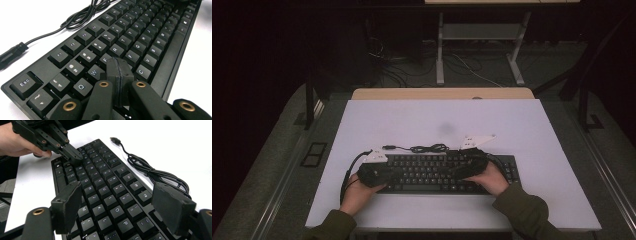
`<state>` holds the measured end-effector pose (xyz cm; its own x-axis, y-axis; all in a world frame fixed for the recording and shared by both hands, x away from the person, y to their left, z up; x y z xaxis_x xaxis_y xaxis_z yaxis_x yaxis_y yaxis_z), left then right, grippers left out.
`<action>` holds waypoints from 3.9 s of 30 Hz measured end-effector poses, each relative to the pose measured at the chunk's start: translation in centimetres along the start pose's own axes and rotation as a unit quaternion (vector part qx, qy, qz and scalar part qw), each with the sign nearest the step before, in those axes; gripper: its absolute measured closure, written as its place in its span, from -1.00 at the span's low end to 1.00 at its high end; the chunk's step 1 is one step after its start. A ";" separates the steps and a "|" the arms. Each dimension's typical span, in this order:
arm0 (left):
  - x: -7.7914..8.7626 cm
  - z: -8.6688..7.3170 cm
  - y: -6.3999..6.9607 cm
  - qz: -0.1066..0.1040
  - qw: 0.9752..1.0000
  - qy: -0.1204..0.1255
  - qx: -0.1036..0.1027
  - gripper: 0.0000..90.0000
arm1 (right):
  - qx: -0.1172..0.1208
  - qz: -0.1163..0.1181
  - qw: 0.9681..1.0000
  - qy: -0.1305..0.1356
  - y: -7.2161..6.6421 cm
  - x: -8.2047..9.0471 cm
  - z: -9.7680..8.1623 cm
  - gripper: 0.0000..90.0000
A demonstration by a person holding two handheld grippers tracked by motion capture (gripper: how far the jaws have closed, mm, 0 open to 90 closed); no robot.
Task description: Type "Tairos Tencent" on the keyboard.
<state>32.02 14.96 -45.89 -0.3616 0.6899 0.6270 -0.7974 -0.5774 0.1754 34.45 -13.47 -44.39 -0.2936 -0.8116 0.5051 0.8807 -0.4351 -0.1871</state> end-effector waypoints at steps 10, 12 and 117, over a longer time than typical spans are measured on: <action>0.5 0.3 0.1 0.007 1.000 0.019 0.005 0.68 | 0.000 0.000 1.000 0.001 0.0 0.0 0.0 -0.47; 0.5 0.3 0.2 0.005 1.000 0.024 0.006 0.56 | 0.000 0.000 1.000 0.000 0.0 0.0 0.0 -0.47; -0.3 0.7 3.0 -0.063 0.998 0.015 -0.010 0.43 | -0.008 -0.011 1.000 0.006 0.2 1.0 -0.5 -0.53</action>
<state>30.06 12.72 -45.04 -0.2722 0.7692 0.5781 -0.8465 -0.4771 0.2362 34.18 -14.61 -44.31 -0.3169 -0.8065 0.4991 0.8680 -0.4587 -0.1901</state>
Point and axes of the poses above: each handheld gripper's, and its own axes: x roughly backward along the jaws, z roughly out of its top, y roughly to its right, the point moved 3 cm from there along -x, roughly forward along the jaws, and after that the axes turned 3 degrees about x, right-handed, at the moved point
